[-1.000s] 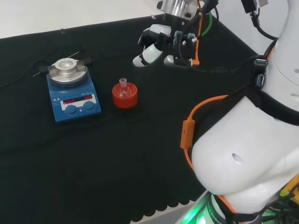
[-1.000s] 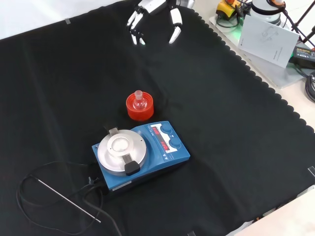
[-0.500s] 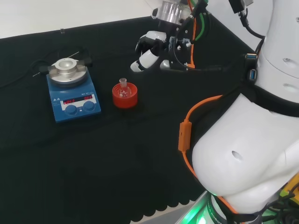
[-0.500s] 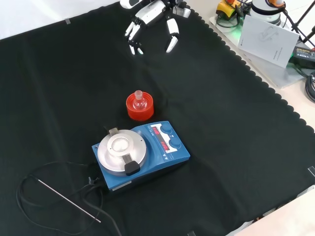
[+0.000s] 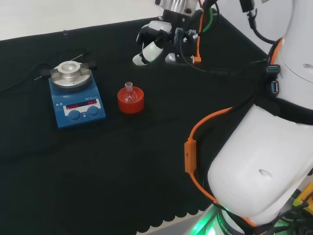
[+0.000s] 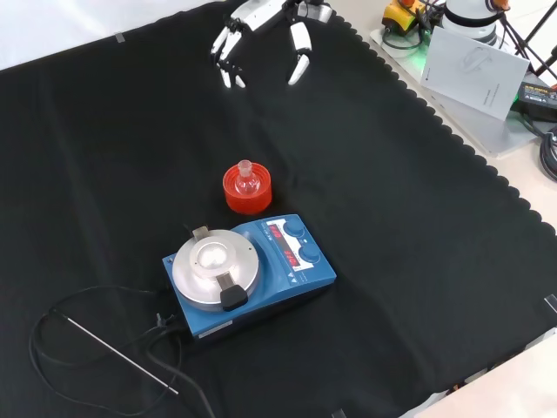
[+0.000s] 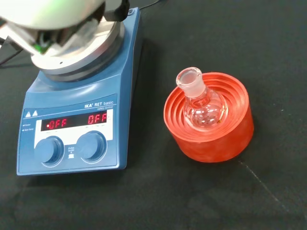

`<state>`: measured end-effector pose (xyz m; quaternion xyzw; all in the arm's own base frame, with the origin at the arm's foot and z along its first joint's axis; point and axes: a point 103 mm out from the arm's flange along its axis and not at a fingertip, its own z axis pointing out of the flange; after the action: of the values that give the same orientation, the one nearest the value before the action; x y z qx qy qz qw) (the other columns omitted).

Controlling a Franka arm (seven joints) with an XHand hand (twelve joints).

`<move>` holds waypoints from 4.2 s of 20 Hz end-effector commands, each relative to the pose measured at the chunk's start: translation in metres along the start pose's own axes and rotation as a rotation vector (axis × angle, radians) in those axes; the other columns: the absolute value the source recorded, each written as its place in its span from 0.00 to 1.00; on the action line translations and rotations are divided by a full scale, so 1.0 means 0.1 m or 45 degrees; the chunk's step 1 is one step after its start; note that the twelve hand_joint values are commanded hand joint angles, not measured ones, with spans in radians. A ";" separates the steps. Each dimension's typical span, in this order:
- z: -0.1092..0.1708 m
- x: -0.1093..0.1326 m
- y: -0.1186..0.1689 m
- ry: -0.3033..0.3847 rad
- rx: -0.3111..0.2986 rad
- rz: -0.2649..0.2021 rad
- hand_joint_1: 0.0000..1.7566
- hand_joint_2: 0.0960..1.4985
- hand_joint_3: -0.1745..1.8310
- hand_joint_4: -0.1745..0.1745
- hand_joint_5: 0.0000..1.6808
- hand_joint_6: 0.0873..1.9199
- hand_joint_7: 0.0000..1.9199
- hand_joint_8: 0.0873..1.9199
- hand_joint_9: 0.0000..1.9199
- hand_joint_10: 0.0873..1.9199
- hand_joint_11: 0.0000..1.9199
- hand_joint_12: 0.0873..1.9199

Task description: Pick up the round-bottom flask.

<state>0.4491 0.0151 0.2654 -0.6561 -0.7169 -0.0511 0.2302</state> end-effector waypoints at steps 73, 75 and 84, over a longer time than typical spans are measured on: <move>1.05 -0.48 1.16 -0.056 0.383 -0.151 0.43 0.19 0.48 0.07 0.12 0.39 0.26 0.50 0.27 0.49 0.13 0.76; 1.06 -0.50 1.15 -0.067 0.380 -0.144 0.43 0.19 0.48 0.07 0.12 0.38 0.26 0.50 0.26 0.49 0.13 0.76; 1.12 -0.55 1.12 -0.055 0.398 -0.134 0.42 0.19 0.48 0.07 0.12 0.37 0.25 0.50 0.26 0.50 0.13 0.77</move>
<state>0.5319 0.0207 0.1207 -0.5761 -0.7533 0.0583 0.3119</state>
